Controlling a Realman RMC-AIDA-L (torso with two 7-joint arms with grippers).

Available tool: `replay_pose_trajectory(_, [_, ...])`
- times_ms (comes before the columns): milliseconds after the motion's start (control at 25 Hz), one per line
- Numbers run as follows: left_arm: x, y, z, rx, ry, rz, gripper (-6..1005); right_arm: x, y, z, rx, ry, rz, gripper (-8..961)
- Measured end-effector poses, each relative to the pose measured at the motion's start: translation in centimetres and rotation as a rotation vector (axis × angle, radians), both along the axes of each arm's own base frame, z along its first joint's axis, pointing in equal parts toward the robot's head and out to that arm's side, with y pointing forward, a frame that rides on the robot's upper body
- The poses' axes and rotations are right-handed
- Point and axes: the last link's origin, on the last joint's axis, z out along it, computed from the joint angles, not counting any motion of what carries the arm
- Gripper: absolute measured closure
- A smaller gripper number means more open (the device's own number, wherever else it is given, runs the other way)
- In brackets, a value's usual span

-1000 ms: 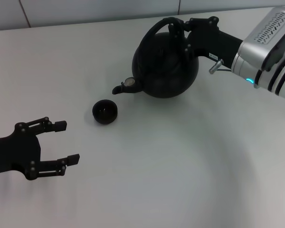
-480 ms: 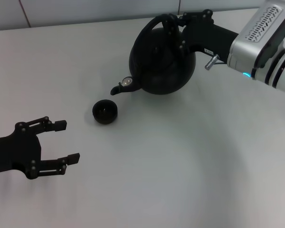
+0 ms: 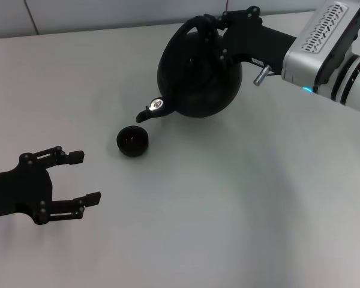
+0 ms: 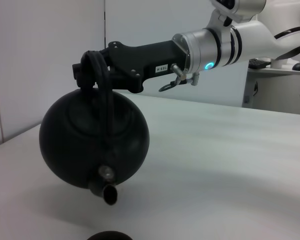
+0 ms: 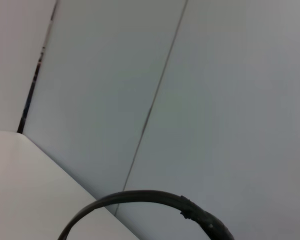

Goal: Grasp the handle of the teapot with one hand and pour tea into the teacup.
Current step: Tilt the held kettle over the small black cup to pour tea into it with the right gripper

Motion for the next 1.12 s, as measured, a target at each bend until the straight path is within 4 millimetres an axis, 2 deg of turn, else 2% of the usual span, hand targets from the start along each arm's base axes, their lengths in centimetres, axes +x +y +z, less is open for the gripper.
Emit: replay_pose_trajectory(1120, [0.0, 0.1, -0.1, 0.004, 0.002, 0.003, 140, -2.2, 1.0, 0.1, 0.004, -0.082, 0.095, 838])
